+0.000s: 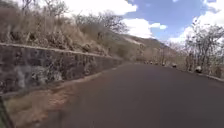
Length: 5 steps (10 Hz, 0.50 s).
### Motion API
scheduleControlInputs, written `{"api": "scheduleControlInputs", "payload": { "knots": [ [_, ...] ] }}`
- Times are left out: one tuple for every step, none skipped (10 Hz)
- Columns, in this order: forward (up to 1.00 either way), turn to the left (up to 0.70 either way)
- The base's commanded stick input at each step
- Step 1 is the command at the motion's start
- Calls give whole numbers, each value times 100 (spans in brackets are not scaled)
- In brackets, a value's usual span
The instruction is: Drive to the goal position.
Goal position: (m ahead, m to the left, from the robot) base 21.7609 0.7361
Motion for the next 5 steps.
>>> {"api": "scheduleControlInputs", "payload": {
  "knots": [
    [70, -8],
    [70, 0],
    [70, 0],
    [70, 0],
    [70, 0]
  ]
}}
